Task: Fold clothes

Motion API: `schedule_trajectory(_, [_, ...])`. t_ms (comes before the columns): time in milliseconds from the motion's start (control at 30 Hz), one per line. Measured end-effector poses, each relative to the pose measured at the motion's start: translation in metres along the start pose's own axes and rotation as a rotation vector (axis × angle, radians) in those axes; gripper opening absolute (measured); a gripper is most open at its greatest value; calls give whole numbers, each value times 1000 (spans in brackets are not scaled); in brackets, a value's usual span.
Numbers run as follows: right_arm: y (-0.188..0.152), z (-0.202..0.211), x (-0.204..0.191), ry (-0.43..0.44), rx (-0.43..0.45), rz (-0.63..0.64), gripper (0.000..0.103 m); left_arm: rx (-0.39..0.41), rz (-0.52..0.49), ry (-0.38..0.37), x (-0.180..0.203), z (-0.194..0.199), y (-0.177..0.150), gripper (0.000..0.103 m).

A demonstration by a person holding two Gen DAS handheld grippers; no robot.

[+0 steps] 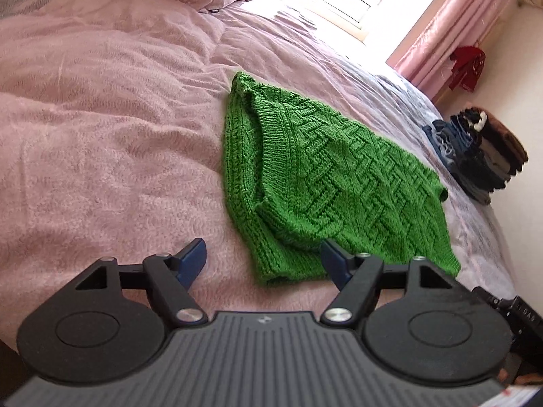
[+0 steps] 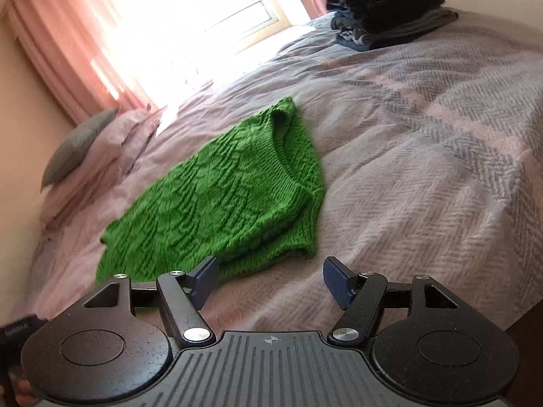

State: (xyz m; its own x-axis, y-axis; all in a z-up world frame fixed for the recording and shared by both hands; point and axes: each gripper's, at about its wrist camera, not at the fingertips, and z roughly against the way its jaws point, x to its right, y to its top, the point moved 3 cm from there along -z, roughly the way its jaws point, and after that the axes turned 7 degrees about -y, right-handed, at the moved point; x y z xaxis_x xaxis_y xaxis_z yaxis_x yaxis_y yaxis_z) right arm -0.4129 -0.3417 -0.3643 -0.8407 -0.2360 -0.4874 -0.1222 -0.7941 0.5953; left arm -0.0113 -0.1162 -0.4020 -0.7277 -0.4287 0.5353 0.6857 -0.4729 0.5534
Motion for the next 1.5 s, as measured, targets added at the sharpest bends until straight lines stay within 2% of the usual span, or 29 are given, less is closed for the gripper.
schedule_trajectory(167, [22,-31,25,62,-16,-192,66,9,124,-82,-12,-30,9,71])
schedule_trajectory(300, [29,-59,30,96,-58,-259,65,17,220,-142,-21,-50,13,69])
schedule_trajectory(367, [33,-71,28,116,-66,-256,63,24,243,-151,-21,-57,15,57])
schedule_trajectory(400, [35,-74,28,123,-67,-255,49,18,245,-148,-22,-61,15,36])
schedule_trajectory(433, [35,-78,28,117,-78,-260,34,5,246,-138,-22,-64,15,22])
schedule_trajectory(467, [35,-80,31,118,-92,-280,18,-2,249,-142,-24,-65,15,20])
schedule_trajectory(500, [35,-79,34,133,-91,-305,16,1,250,-152,-25,-63,15,17])
schedule_trajectory(600, [34,-60,35,174,-59,-316,14,25,199,-155,-20,-49,17,15])
schedule_trajectory(767, [33,-18,31,197,-68,-310,13,35,138,-180,-9,-12,12,14])
schedule_trajectory(900, [16,20,41,214,-90,-324,13,11,100,-214,-8,20,-9,14])
schedule_trajectory(967, [2,27,49,197,-114,-301,15,-28,59,-171,-12,20,-25,16])
schedule_trajectory(1033, [-10,21,56,138,-134,-295,19,-50,41,-119,-19,14,-35,22])
schedule_trajectory(1067, [-14,19,60,122,-135,-303,25,-45,42,-121,-20,15,-36,24])
schedule_trajectory(1133, [-14,20,63,144,-110,-322,32,-28,24,-103,-18,22,-30,27])
schedule_trajectory(1200, [-7,24,60,157,-59,-305,55,7,-44,-71,-11,31,-22,27])
schedule_trajectory(1267, [-2,21,55,162,-21,-271,63,47,-110,-32,-6,38,-16,27])
schedule_trajectory(1367, [-5,4,51,157,-29,-265,63,97,-147,15,-2,43,-10,27])
schedule_trajectory(1433, [-9,-5,47,162,-13,-283,61,118,-151,-14,-2,45,-7,27])
schedule_trajectory(1500, [-13,-10,45,157,-4,-281,51,93,-166,-47,1,40,-8,27])
